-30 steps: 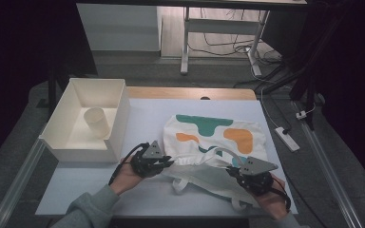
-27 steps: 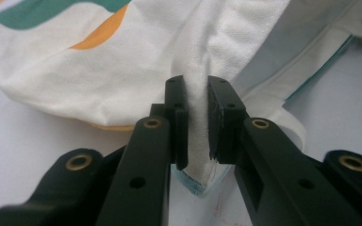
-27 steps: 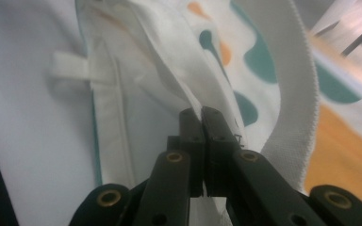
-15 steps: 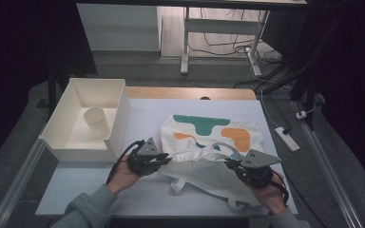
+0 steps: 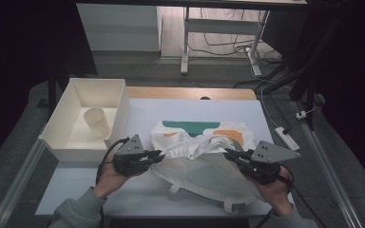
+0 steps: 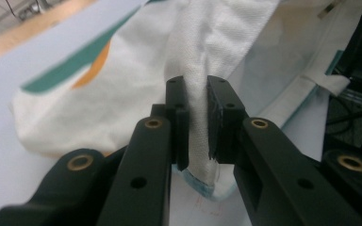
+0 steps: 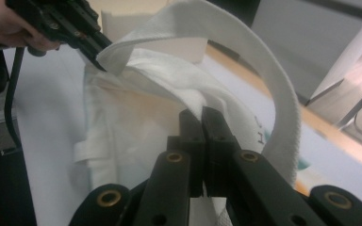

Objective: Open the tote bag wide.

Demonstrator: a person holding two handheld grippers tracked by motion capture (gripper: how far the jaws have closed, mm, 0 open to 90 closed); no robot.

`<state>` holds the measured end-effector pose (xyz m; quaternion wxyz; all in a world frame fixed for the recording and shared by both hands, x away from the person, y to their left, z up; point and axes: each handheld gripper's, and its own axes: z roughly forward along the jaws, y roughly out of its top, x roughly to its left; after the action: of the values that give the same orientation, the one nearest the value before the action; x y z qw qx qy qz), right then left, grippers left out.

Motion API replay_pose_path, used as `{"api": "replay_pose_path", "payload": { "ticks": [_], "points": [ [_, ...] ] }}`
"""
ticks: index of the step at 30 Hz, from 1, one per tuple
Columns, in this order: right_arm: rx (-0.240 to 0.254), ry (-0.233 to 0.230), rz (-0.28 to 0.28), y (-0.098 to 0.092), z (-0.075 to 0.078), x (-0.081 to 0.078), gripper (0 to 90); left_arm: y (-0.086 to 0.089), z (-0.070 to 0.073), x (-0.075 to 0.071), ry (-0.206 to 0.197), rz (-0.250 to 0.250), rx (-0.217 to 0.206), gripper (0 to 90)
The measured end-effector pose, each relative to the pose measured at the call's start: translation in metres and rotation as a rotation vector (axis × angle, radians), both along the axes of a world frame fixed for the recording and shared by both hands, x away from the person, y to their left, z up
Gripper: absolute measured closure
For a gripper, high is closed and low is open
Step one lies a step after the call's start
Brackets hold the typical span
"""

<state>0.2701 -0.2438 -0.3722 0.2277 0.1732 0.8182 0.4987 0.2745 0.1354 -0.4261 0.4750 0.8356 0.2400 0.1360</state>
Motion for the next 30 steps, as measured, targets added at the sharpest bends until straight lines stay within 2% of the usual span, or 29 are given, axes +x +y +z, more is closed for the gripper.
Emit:
{"api": "replay_pose_path", "payload": {
  "ticks": [2,4,9,12,13,14,17,23,27,30],
  "points": [
    [0.006,-0.022,-0.002,0.004,0.012,0.006,88.2,0.004,0.008,-0.002,-0.022,0.008,-0.012,79.1],
    [0.009,-0.025,-0.005,0.005,0.014,0.01,88.2,0.008,0.012,0.0,-0.031,0.014,-0.025,79.1],
    [0.009,-0.039,-0.051,0.013,0.018,0.036,88.2,0.008,0.012,0.014,-0.014,0.049,-0.035,79.1],
    [-0.005,-0.042,-0.088,0.016,0.014,0.053,88.2,0.006,0.01,0.024,0.0,0.053,-0.043,79.2],
    [0.006,-0.023,-0.111,0.014,0.011,0.065,88.2,0.004,0.011,0.026,-0.002,0.056,-0.038,79.1],
    [0.006,-0.023,-0.111,0.014,0.011,0.065,88.2,0.002,0.011,0.029,-0.005,0.057,-0.03,79.1],
    [0.009,-0.011,-0.151,0.011,0.004,0.081,88.1,-0.008,0.012,0.035,-0.008,0.06,-0.017,79.1],
    [0.048,0.057,-0.206,0.0,-0.012,0.112,88.1,-0.022,0.013,0.049,-0.01,0.062,-0.003,79.1],
    [0.037,0.072,-0.218,-0.003,-0.019,0.122,88.1,-0.026,0.011,0.056,-0.006,0.07,0.0,79.0],
    [0.024,0.068,-0.226,-0.002,-0.021,0.126,88.1,-0.028,0.011,0.06,-0.009,0.077,0.006,79.0]
  ]
}}
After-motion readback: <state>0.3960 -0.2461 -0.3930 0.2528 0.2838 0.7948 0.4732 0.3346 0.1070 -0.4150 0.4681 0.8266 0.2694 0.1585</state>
